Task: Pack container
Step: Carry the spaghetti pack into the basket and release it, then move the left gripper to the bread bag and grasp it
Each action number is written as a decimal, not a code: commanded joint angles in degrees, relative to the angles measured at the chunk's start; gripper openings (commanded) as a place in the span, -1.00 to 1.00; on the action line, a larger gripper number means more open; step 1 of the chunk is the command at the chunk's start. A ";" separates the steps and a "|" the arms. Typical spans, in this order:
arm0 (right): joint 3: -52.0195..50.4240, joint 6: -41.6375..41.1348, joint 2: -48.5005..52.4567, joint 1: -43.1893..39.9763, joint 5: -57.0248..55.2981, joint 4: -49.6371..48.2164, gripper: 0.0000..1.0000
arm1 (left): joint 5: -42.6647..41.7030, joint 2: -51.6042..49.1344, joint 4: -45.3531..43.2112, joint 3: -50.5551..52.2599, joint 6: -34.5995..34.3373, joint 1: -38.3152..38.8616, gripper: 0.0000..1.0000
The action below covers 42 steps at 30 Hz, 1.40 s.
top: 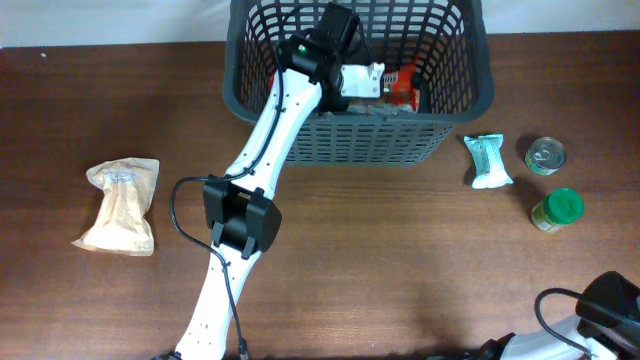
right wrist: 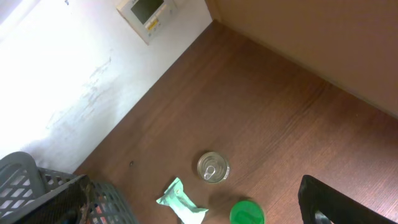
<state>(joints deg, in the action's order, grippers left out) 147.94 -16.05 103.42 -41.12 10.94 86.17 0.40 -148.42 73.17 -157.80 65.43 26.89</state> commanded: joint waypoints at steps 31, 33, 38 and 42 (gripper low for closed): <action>0.11 0.09 -0.74 -0.20 -0.50 0.02 0.98 | 6.93 32.94 18.51 -4.68 -39.39 -28.41 0.64; 0.13 0.09 -0.74 -0.20 -0.50 0.02 0.98 | 6.93 32.54 21.35 -3.50 -42.32 -32.89 0.52; 0.13 0.09 -0.74 -0.20 -0.50 0.04 0.98 | 4.72 30.45 23.52 5.68 -49.77 -42.45 0.57; 0.11 0.09 -0.74 -0.20 -0.50 0.04 0.97 | 0.59 29.07 23.43 20.35 -49.79 -47.41 0.61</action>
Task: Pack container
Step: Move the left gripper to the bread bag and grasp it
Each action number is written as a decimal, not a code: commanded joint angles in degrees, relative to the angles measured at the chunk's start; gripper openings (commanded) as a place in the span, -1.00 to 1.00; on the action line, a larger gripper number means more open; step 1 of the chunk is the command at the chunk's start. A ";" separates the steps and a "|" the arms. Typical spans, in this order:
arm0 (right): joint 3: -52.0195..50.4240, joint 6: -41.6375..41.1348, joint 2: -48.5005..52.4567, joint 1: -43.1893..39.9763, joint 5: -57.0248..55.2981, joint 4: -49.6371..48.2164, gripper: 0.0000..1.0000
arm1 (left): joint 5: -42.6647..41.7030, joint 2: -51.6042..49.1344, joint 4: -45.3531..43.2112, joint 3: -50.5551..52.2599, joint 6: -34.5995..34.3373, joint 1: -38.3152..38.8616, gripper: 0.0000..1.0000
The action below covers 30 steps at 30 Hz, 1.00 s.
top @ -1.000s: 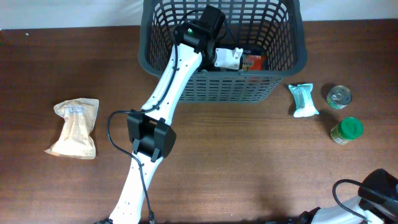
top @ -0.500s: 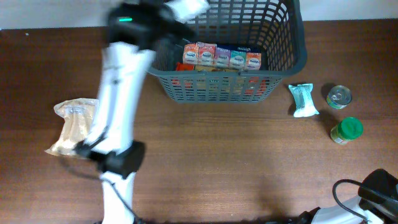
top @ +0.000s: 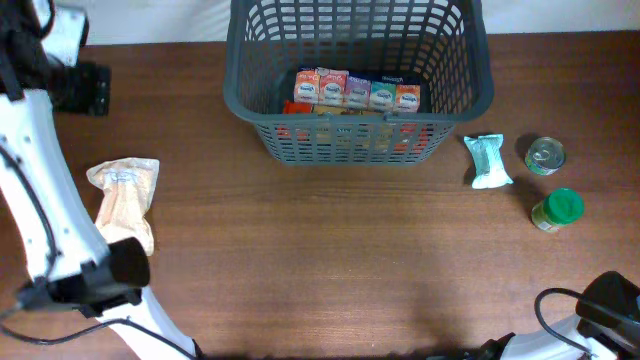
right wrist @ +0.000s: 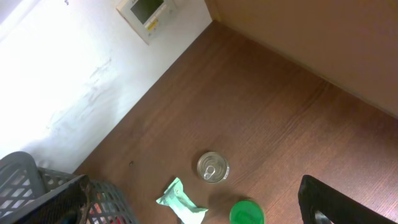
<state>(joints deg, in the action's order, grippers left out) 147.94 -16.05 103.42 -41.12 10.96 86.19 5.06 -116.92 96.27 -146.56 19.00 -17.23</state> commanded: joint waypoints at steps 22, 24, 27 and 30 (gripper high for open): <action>0.11 0.09 -0.74 -0.20 -0.52 0.00 0.97 | -0.46 -4.90 -38.07 56.83 -1.64 -8.13 0.68; 0.13 0.09 -0.74 -0.20 -0.52 0.00 0.98 | -0.55 -4.90 -40.28 58.77 -1.62 -8.11 0.69; 0.11 0.09 -0.74 -0.20 -0.52 0.02 0.98 | -1.27 -4.92 -41.29 61.16 -1.64 -7.93 0.68; 0.13 0.09 -0.74 -0.20 -0.52 0.00 0.97 | -3.80 -4.85 -40.59 61.29 -1.68 -7.45 0.68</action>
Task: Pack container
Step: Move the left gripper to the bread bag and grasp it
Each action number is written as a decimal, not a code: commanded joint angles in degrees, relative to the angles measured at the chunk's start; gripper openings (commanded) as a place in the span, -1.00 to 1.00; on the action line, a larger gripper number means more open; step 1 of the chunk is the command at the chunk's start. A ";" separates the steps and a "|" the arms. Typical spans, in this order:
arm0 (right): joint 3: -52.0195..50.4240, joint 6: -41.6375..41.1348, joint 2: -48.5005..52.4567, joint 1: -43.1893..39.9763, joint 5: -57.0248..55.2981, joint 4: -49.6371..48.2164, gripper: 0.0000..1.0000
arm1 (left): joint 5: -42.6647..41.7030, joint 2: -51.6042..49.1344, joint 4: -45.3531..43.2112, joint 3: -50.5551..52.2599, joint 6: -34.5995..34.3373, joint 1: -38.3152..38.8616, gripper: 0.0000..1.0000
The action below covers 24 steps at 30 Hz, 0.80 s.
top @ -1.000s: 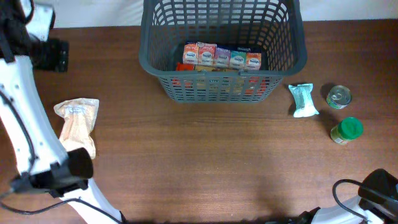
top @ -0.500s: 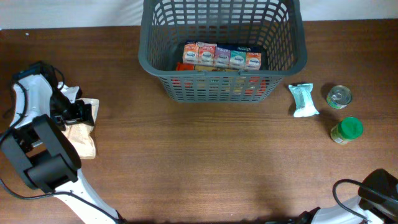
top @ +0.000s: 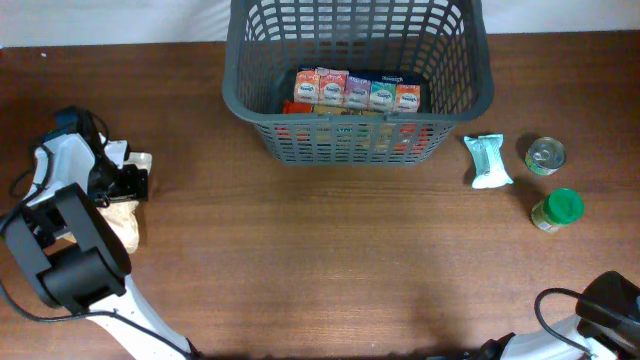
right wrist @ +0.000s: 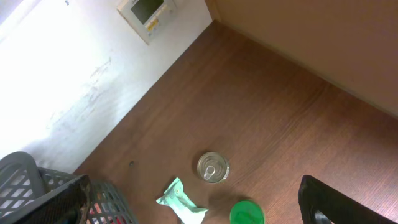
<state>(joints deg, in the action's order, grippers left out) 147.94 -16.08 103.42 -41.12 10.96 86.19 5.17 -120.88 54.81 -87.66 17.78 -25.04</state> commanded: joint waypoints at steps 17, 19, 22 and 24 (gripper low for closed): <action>0.11 0.11 -0.74 -0.20 -0.52 0.02 0.98 | -3.48 -1.09 0.11 3.19 -0.85 1.33 -0.96; 0.11 0.11 -0.74 -0.20 -0.52 0.00 0.97 | -5.77 -0.85 0.57 2.97 -0.83 1.70 -0.96; 0.11 0.11 -0.74 -0.20 -0.52 0.00 0.98 | -7.17 -0.02 3.41 0.76 -0.83 2.32 -0.96; 0.13 0.11 -0.74 -0.20 -0.52 0.00 0.98 | -7.13 0.87 5.86 -2.27 -0.81 2.67 -0.96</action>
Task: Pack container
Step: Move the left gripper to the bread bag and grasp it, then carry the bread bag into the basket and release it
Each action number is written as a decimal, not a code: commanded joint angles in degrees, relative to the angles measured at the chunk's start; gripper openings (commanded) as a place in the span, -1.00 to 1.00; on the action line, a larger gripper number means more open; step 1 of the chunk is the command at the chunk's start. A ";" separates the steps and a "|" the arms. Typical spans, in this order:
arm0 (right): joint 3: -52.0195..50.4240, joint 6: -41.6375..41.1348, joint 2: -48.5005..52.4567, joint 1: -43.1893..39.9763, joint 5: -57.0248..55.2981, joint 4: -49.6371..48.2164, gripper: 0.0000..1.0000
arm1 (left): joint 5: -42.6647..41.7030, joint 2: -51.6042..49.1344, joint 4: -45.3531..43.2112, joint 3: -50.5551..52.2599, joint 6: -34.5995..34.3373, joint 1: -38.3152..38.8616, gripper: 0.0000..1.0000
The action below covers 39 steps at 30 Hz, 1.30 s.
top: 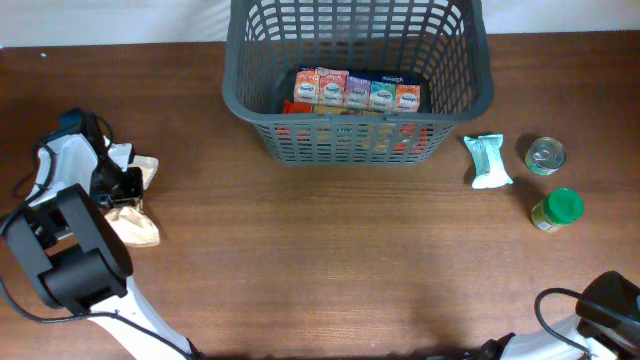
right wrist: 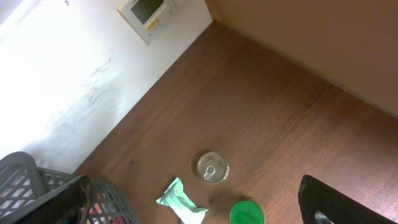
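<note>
A grey mesh basket (top: 455, 115) stands at the back middle, with a row of colourful small boxes (top: 350, 90) lying in it. At the left, a tan paper bag (top: 137, 228) lies crumpled on the table. My left gripper (top: 122, 182) is down on the bag's upper half and looks shut on it. Right of the basket lie a pale green packet (top: 488, 160), a silver can (top: 545, 155) and a green-lidded jar (top: 557, 208). Only the right arm's base (top: 608, 305) shows at the bottom right corner. The right wrist view shows one dark finger (right wrist: 323, 202) at the frame's edge.
A white wall with a small wall panel (right wrist: 148, 12) runs along the table's far edge. The right wrist view also shows the can (right wrist: 212, 167), the packet (right wrist: 180, 202), the jar's lid (right wrist: 247, 213) and the basket's corner (right wrist: 56, 199). Brown tabletop (top: 330, 260) fills the front.
My left gripper has stayed on the tan bag. The bag is now more bunched, and its lower end sits a little further right. The right arm has not moved.
At first my left arm reached into the basket, with its gripper over the boxes. Then the arm was at the far left and the boxes lay in the basket. Later the gripper was down on the tan bag, which has since crumpled under it.
</note>
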<state>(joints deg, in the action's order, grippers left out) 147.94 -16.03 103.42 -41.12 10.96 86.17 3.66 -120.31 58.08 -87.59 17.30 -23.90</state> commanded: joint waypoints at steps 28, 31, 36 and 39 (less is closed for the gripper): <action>0.13 0.07 -0.74 -0.20 -0.52 0.02 0.98 | -2.67 20.09 -8.28 -43.89 35.23 35.71 -0.96; 0.13 0.07 -0.74 -0.20 -0.52 0.04 0.97 | -4.61 18.36 -13.38 -43.80 39.95 41.57 -0.96; 0.13 0.07 -0.74 -0.20 -0.52 0.02 0.98 | -6.69 12.41 -17.79 -43.80 42.25 48.09 -0.96; 0.13 0.07 -0.74 -0.20 -0.52 0.04 0.97 | -6.21 6.97 -17.14 -43.80 42.14 50.80 -0.96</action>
<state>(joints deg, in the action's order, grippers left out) 147.94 -16.05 103.42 -41.12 10.96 86.17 -2.13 -106.63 40.27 -131.35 56.62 24.73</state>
